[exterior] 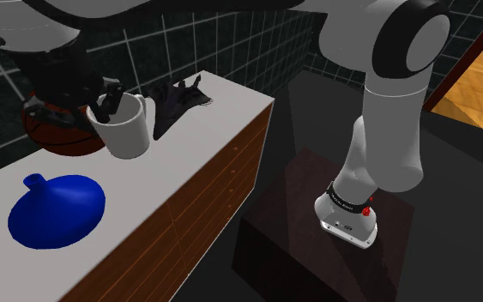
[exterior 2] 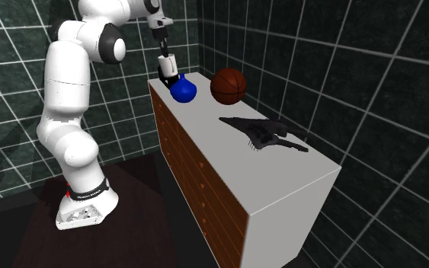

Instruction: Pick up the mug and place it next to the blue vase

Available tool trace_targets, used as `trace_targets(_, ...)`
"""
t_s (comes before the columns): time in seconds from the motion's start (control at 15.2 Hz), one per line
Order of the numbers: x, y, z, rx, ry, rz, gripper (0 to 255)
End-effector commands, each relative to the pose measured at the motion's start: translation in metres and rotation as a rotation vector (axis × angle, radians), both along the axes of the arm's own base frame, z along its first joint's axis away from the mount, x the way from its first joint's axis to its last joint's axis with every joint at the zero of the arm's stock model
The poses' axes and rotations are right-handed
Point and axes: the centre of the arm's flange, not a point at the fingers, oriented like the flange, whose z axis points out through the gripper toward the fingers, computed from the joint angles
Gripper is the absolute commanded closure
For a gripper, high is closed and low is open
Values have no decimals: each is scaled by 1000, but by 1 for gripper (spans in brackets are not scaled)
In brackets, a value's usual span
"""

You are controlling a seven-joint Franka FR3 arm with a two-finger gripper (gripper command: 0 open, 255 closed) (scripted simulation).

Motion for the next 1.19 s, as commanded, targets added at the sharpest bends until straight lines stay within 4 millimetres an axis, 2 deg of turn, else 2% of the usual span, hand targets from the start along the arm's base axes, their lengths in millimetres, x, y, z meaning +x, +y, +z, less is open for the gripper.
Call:
trace_targets(0.0, 0, -1, -11, 0, 0, 0, 255)
trace_targets(1.12, 0, -1, -100, 0, 0, 0, 255)
